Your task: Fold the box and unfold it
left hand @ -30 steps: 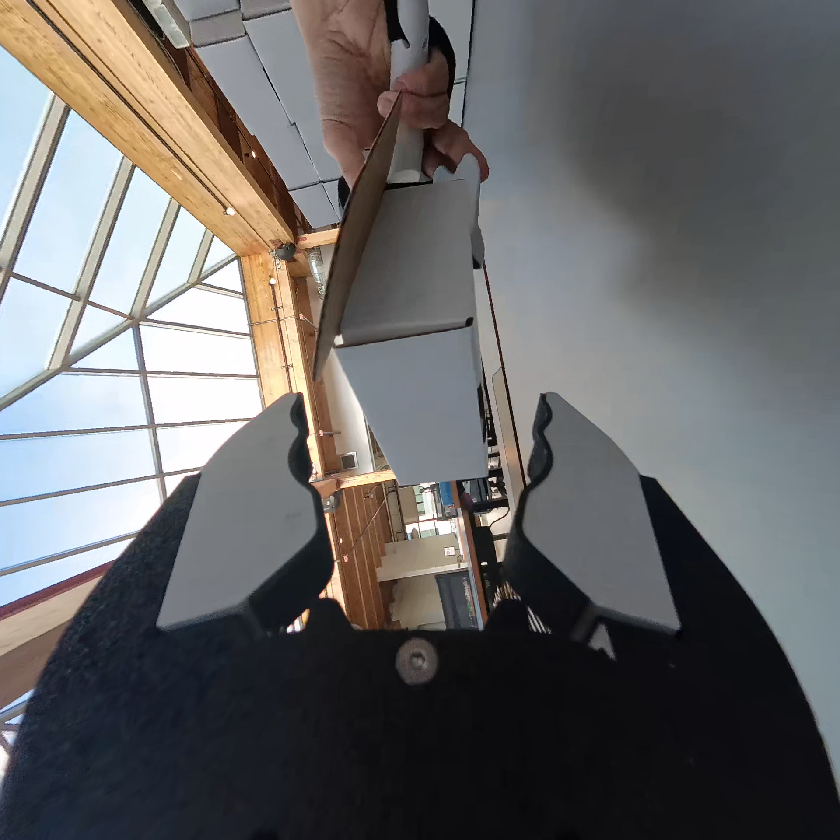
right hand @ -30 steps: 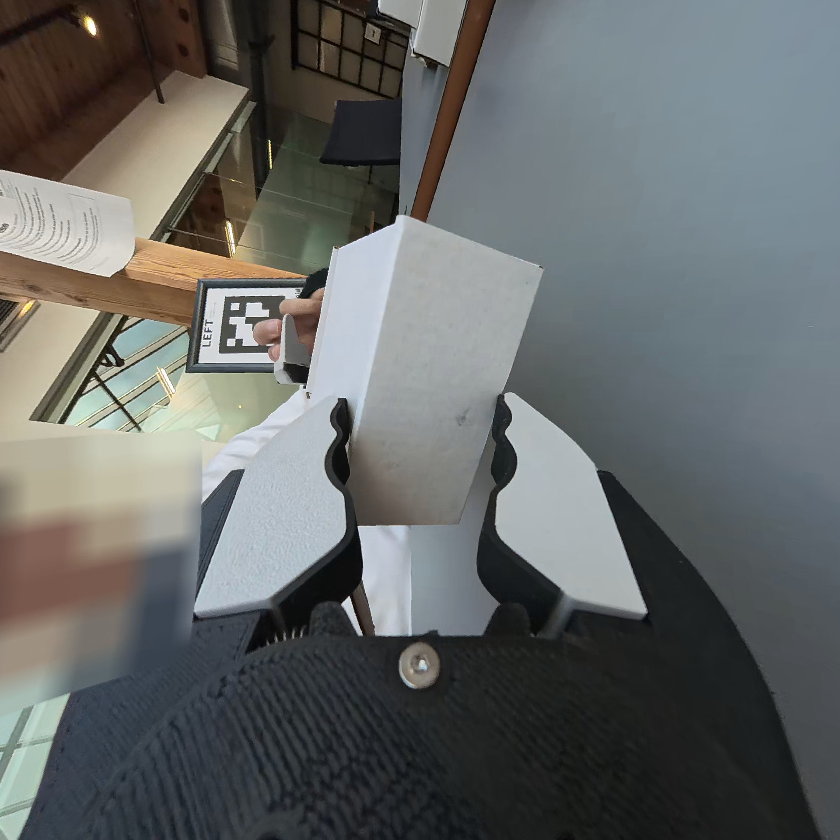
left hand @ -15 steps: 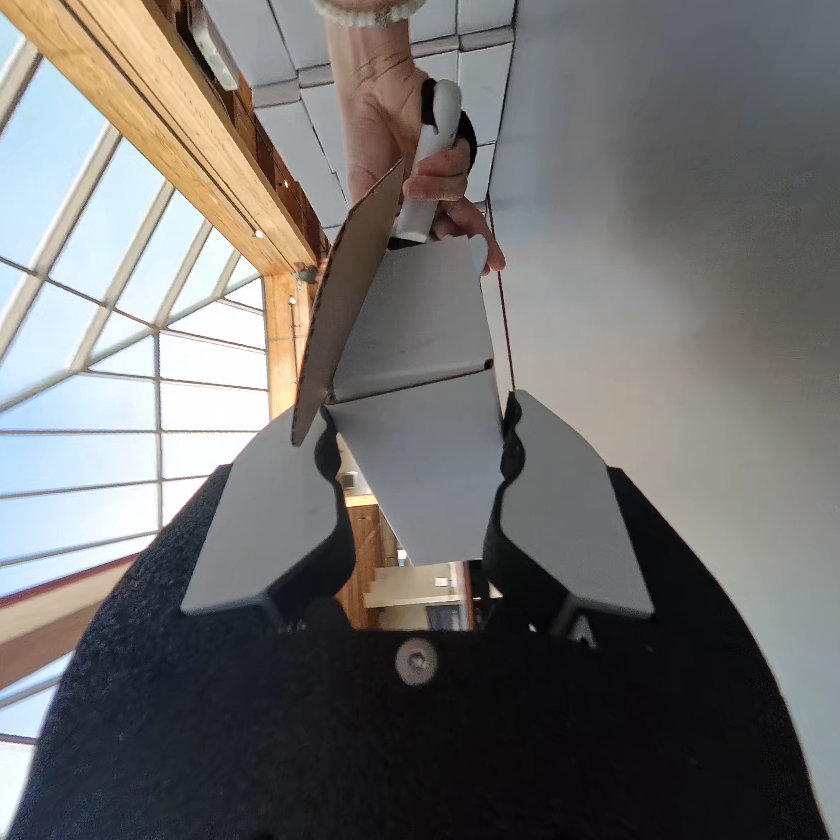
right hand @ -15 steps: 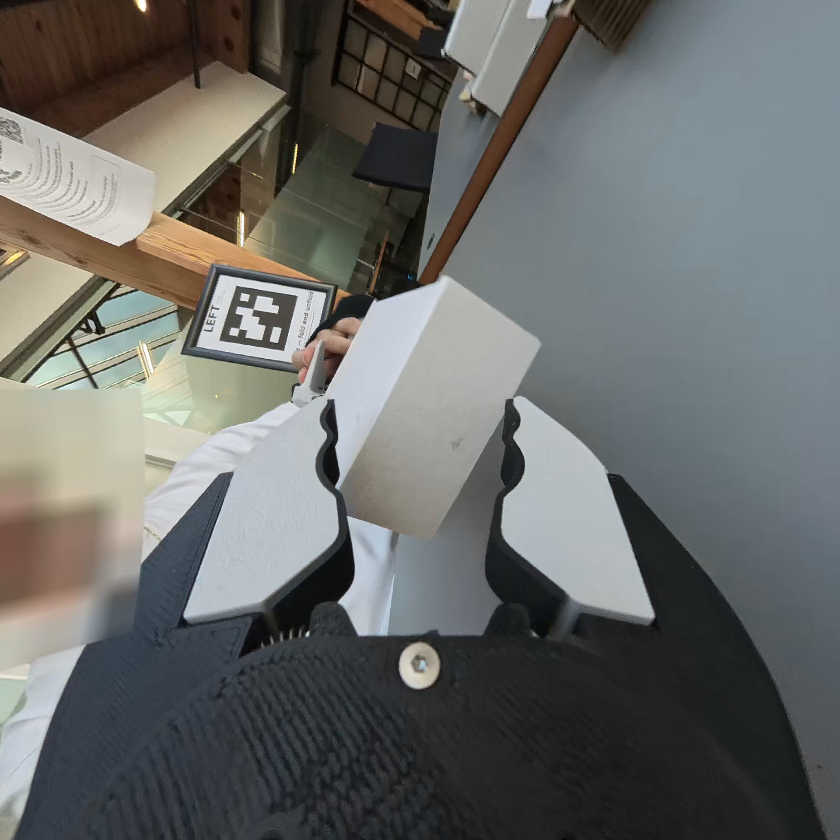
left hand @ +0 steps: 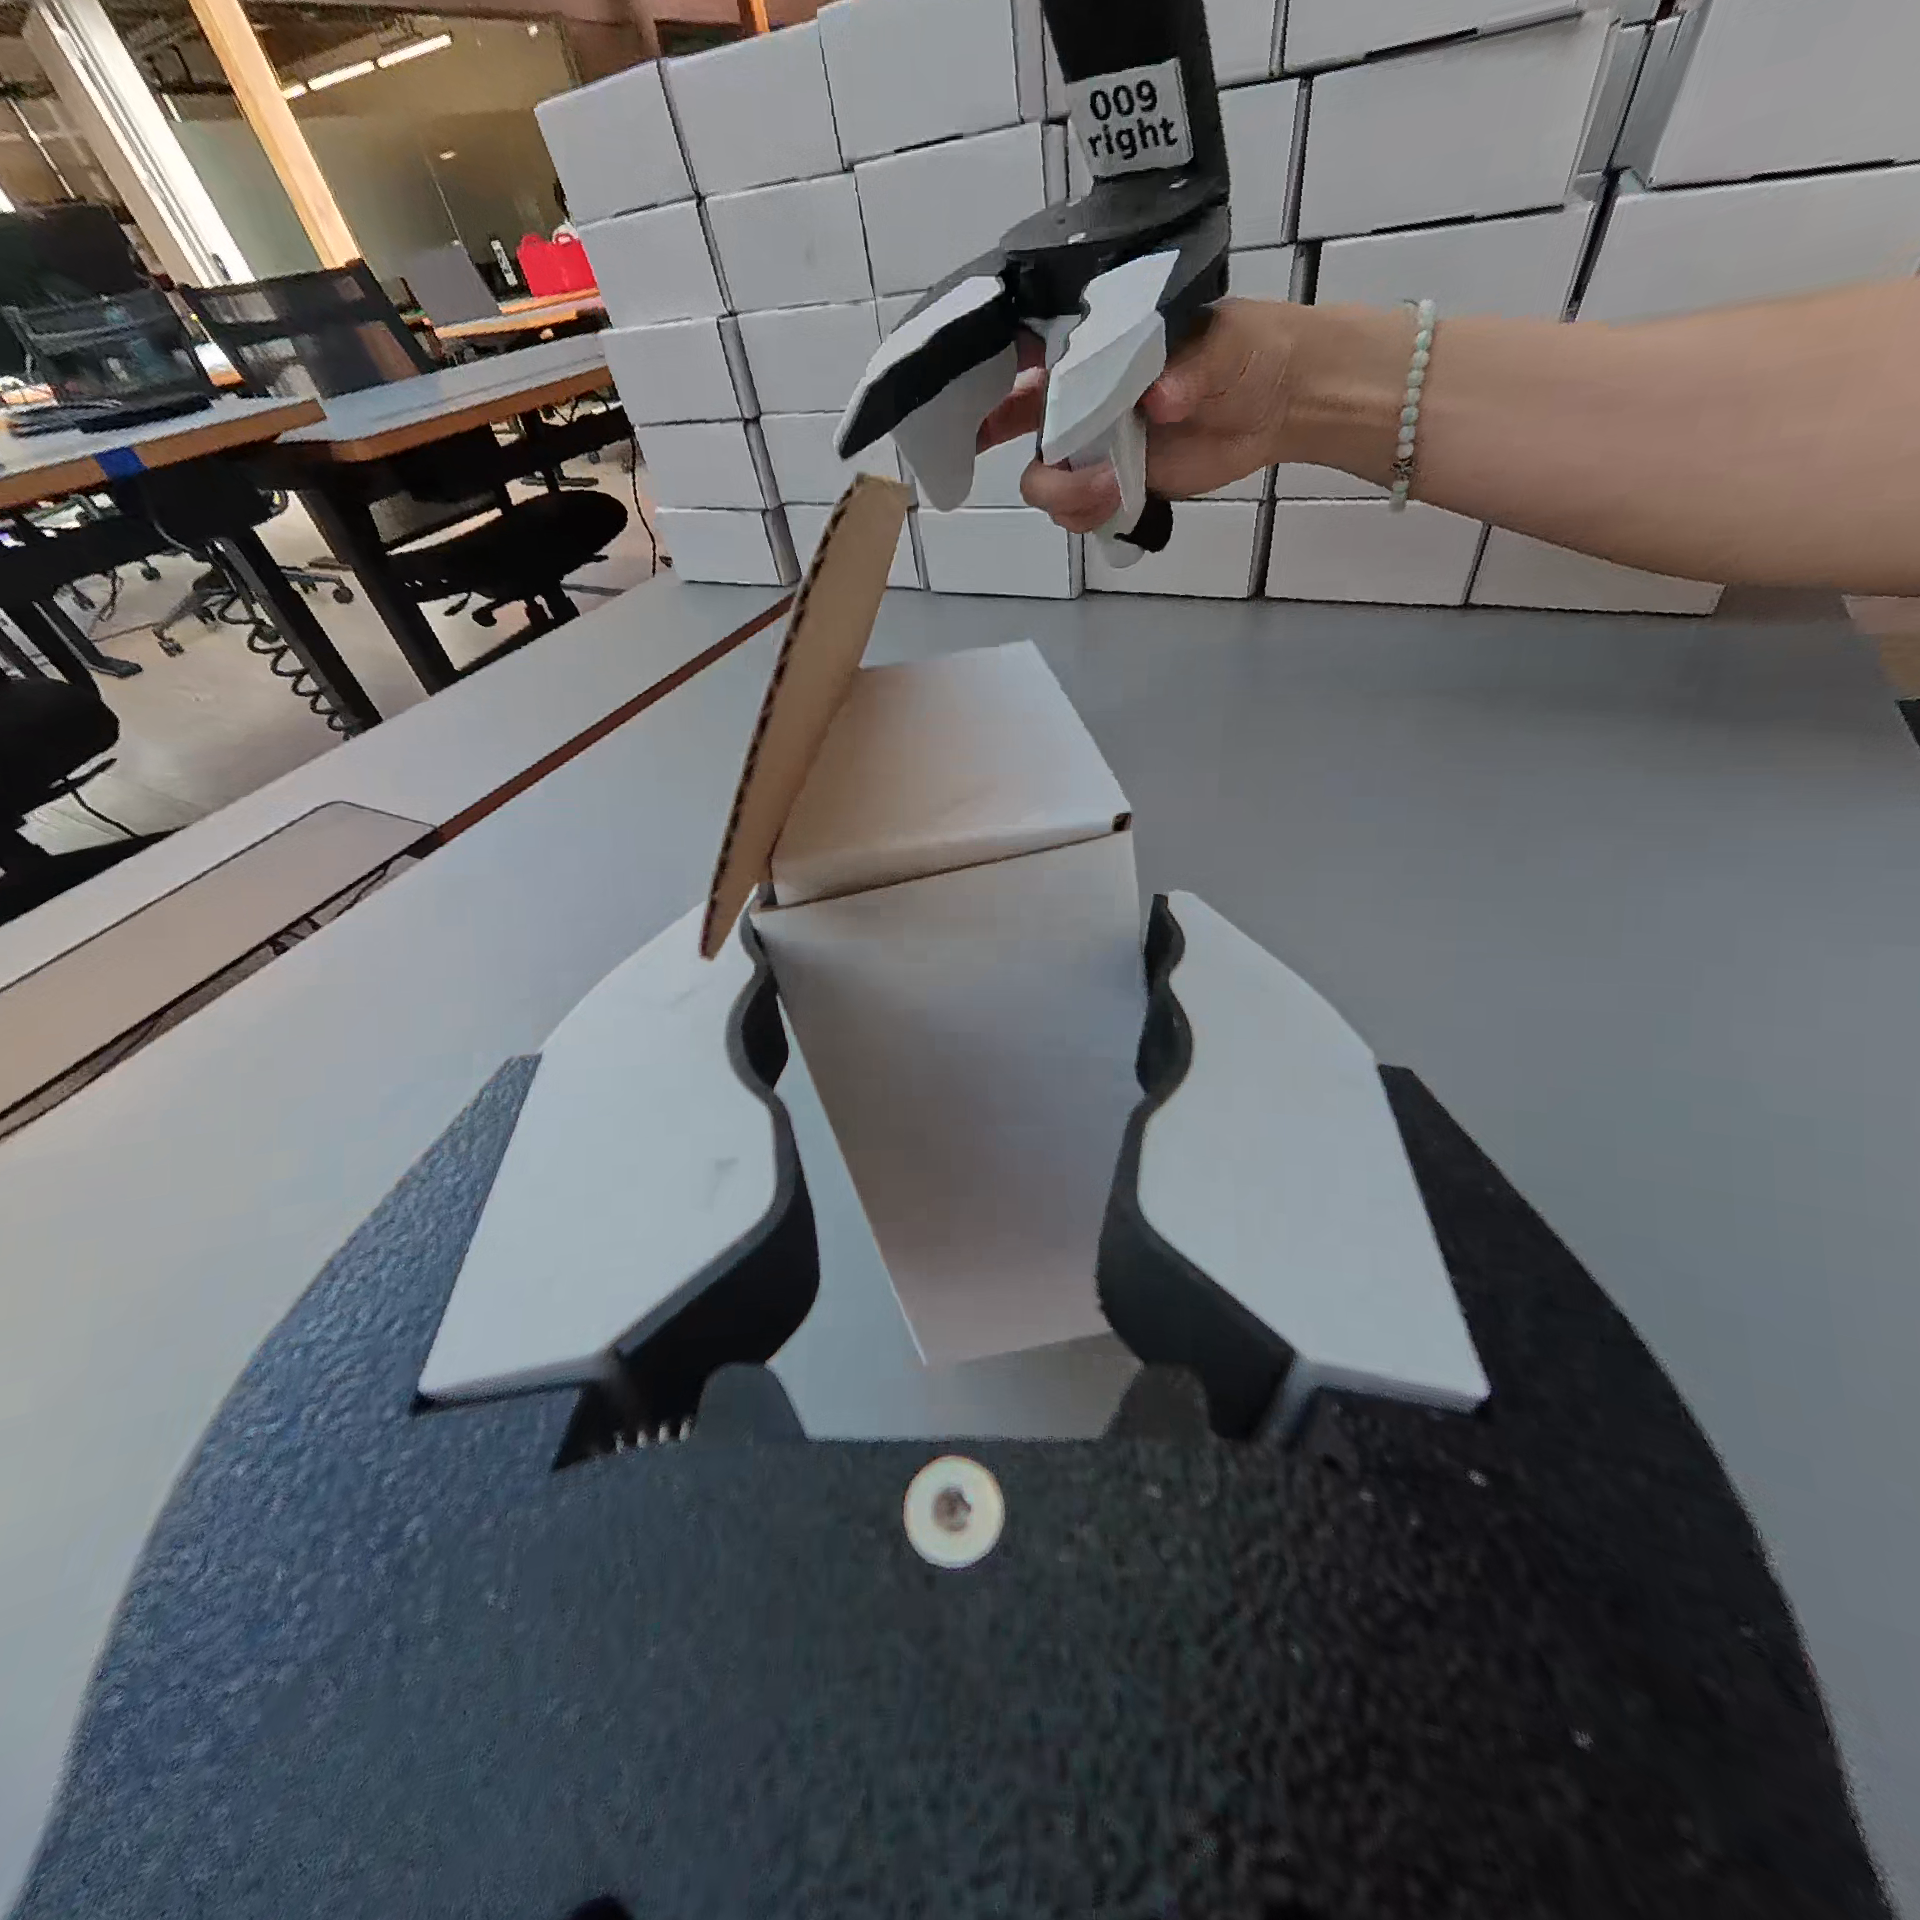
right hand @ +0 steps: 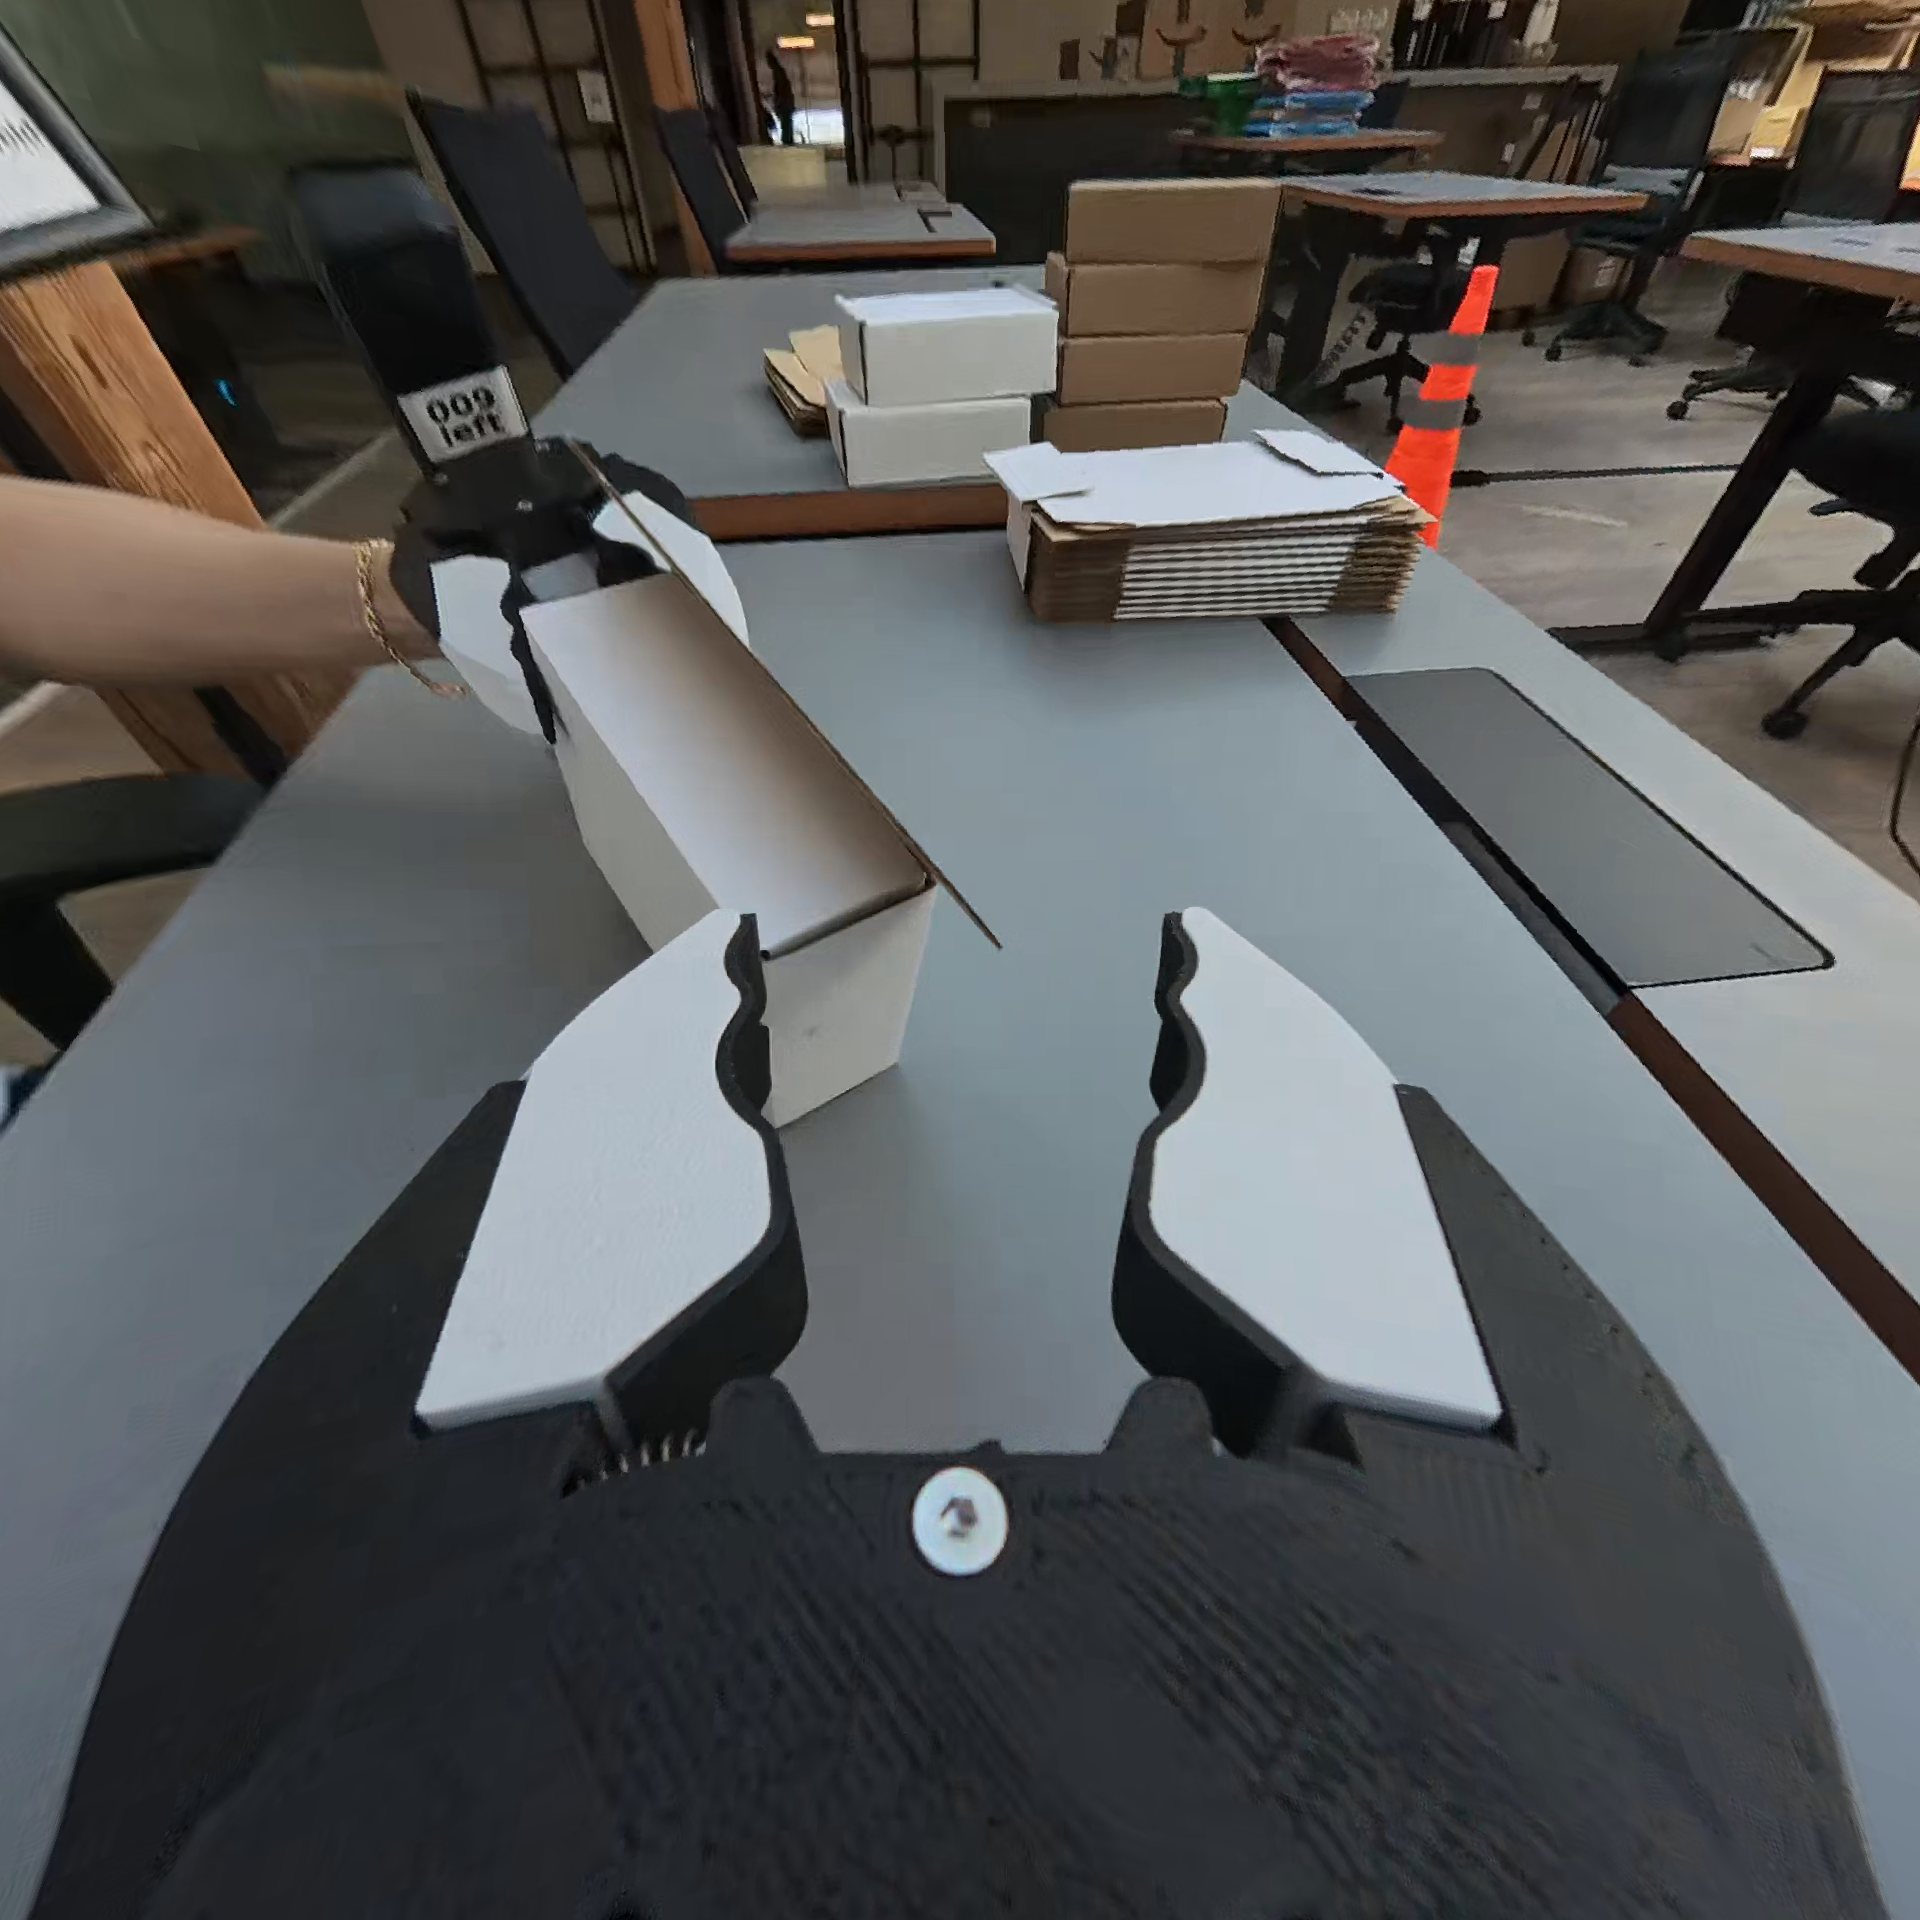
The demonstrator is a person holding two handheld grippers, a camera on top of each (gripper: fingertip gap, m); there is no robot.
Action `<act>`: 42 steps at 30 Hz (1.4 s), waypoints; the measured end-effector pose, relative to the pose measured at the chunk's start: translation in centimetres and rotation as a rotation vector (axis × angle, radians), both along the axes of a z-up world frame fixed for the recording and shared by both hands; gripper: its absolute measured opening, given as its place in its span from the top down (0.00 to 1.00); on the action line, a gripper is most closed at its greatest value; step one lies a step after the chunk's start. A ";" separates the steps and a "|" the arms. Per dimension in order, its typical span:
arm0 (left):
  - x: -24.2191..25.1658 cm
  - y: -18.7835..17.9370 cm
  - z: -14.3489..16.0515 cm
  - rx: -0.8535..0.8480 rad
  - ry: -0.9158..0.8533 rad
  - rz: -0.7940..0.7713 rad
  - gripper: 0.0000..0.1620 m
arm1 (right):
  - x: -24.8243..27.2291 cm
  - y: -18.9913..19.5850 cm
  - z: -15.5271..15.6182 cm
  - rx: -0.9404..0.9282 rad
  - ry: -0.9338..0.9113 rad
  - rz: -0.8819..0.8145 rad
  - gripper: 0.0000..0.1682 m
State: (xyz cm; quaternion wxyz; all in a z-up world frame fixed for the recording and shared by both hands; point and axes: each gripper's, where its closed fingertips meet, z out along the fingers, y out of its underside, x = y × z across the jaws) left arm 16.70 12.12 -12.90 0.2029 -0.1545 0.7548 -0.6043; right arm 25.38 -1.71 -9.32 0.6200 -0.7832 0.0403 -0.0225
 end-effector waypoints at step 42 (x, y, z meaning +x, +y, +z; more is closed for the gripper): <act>0.4 1.3 -4.3 0.273 0.269 0.041 0.60 | -2.5 3.2 -0.5 -0.005 0.241 -0.033 0.98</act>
